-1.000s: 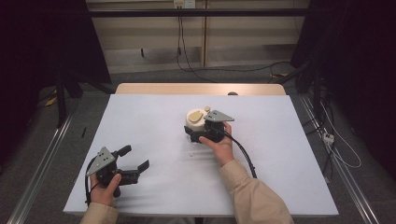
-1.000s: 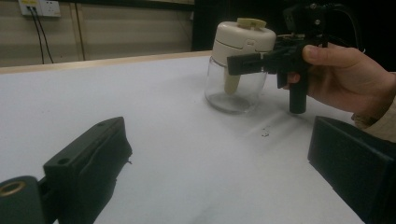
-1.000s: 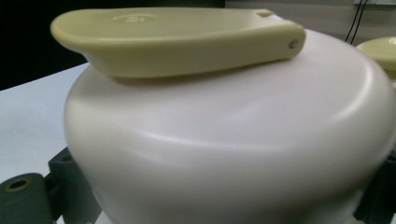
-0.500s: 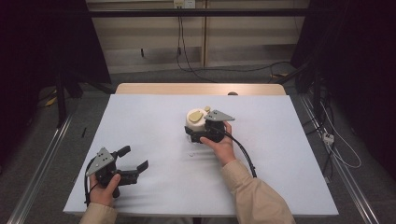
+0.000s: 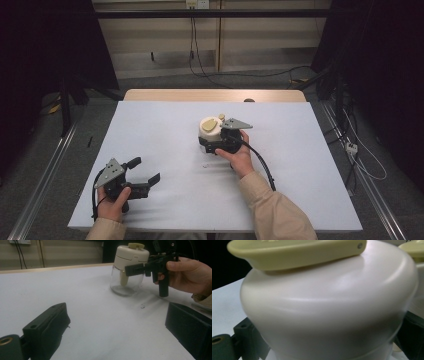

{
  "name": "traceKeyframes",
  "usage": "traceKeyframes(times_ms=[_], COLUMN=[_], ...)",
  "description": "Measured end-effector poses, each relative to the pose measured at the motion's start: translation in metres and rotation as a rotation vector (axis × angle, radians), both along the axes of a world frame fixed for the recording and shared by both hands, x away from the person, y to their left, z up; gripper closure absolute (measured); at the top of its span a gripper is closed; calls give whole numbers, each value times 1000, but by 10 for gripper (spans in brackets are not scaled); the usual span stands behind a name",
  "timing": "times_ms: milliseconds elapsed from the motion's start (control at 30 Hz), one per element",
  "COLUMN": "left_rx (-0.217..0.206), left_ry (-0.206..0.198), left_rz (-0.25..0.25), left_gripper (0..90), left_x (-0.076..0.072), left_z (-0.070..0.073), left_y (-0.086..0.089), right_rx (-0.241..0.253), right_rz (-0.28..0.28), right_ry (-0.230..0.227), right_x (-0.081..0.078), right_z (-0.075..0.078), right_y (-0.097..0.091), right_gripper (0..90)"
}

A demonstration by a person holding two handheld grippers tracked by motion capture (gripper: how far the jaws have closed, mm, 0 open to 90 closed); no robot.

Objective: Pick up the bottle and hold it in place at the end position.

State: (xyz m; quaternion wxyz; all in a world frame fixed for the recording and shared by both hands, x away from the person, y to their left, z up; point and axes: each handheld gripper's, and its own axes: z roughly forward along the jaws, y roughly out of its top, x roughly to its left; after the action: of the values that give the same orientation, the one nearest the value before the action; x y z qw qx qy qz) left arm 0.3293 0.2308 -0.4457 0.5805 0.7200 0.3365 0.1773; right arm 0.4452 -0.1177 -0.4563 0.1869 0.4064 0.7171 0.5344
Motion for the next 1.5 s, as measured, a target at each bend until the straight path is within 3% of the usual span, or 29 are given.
traceKeyframes(times_ms=[867,1233,1500], left_rx=[16,7,19], left_ry=[1,21,32], left_rz=[-28,18,0], left_gripper=[38,39,39], left_x=[7,16,19], left_z=[5,14,20], left_y=[-16,-19,-27], right_rx=[-28,-36,-41], right_rz=[12,8,12], right_ry=[24,25,23], right_x=[-8,-12,-12], right_z=[-1,-2,-2], right_y=[-6,-8,-8], right_gripper=[25,37,40])
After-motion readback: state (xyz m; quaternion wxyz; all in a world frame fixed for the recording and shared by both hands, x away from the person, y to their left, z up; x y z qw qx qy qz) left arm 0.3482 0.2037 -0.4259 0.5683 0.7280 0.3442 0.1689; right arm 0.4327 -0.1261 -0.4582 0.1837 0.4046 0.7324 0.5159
